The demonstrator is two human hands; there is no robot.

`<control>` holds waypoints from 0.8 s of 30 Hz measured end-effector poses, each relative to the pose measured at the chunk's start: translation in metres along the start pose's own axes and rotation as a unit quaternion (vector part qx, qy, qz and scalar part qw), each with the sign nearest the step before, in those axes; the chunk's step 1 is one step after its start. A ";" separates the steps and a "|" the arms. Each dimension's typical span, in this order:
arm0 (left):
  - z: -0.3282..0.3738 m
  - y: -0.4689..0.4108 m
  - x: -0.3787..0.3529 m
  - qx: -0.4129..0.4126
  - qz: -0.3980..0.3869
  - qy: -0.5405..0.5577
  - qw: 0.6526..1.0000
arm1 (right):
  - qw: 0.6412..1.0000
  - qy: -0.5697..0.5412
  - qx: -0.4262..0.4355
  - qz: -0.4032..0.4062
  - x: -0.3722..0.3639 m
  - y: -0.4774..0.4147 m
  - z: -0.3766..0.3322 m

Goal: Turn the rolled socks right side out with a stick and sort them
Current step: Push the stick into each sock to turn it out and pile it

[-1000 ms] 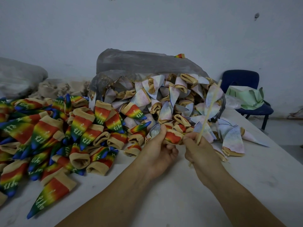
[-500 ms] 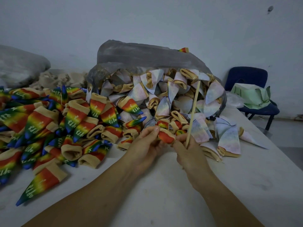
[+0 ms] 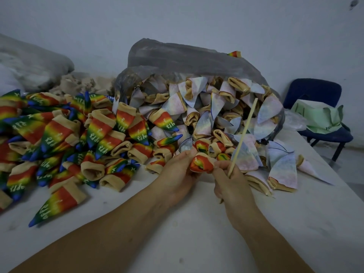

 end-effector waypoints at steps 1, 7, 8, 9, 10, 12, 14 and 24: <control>0.001 -0.001 0.002 -0.007 0.013 -0.012 1.000 | 1.000 0.015 0.013 -0.001 -0.001 0.001 -0.003; 0.005 -0.005 0.018 -0.040 0.063 -0.054 0.996 | 0.985 0.120 0.125 0.003 -0.019 0.013 -0.027; 0.005 -0.005 0.019 -0.042 0.064 -0.061 0.995 | 0.976 0.168 0.140 0.013 -0.021 0.013 -0.029; 0.005 -0.005 0.018 -0.045 0.064 -0.070 0.995 | 0.963 0.213 0.163 0.020 -0.023 0.013 -0.031; 0.006 -0.004 0.017 -0.051 0.063 -0.078 0.994 | 0.954 0.238 0.180 0.027 -0.025 0.012 -0.032; 0.009 -0.004 0.018 -0.073 0.074 -0.100 0.990 | 0.963 0.211 0.167 0.030 -0.025 0.006 -0.029; 0.020 -0.002 0.021 -0.127 0.104 -0.184 0.969 | 0.987 0.121 0.100 0.022 -0.024 0.001 -0.018; 0.086 0.013 0.025 -0.341 0.183 -0.408 0.827 | 0.974 0.125 0.084 0.171 -0.013 -0.018 -0.016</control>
Point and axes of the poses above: each hand's wrist, its own y-axis away from the middle knuckle, its own x-axis out of the back of the hand, z = x × y, the point moved 10 cm from there along -y, towards the middle knuckle, and after that the axes turned 5 degrees about z, right-handed, at the moved point
